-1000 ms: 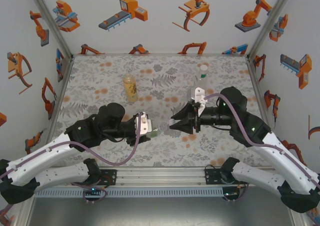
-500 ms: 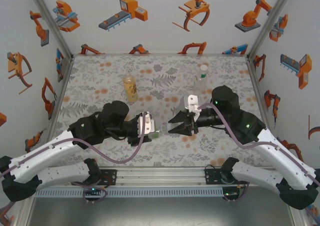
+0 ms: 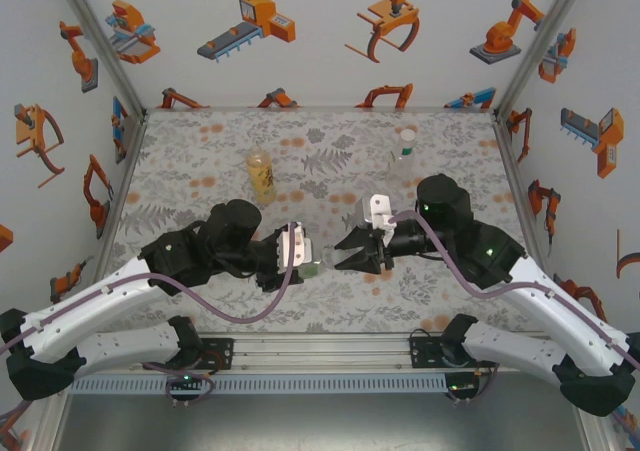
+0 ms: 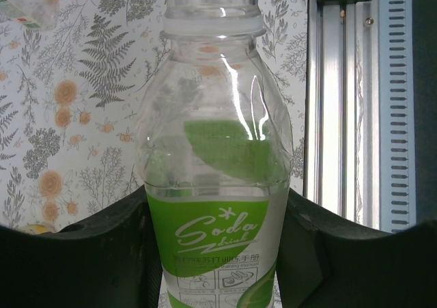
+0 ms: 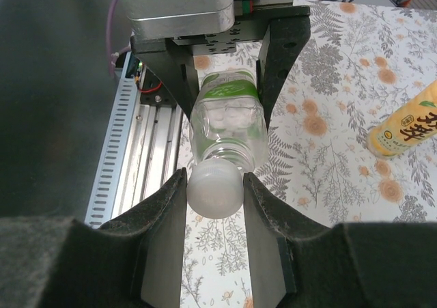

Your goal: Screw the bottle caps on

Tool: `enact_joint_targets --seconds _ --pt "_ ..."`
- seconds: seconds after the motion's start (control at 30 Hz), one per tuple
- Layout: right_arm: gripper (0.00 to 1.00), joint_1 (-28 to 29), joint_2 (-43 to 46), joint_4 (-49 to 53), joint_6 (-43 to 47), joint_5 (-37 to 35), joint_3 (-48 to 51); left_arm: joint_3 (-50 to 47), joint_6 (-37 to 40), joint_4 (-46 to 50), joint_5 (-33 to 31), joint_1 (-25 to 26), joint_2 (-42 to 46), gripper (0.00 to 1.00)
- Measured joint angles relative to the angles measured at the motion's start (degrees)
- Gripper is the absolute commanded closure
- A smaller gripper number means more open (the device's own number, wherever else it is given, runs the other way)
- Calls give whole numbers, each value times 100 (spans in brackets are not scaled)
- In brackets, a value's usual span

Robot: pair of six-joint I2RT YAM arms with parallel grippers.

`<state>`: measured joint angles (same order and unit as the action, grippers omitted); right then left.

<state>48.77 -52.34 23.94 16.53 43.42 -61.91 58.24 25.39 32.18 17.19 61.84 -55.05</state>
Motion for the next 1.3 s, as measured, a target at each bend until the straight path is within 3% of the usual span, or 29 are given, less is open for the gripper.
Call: enact_joint_targets --seconds 0.33,1.3 --pt "100 61 17 -129 2 -197 4 4 0 4 92 -7 -11 100" --pt "100 116 55 -201 155 98 57 4 -2 2 365 -7 85 100"
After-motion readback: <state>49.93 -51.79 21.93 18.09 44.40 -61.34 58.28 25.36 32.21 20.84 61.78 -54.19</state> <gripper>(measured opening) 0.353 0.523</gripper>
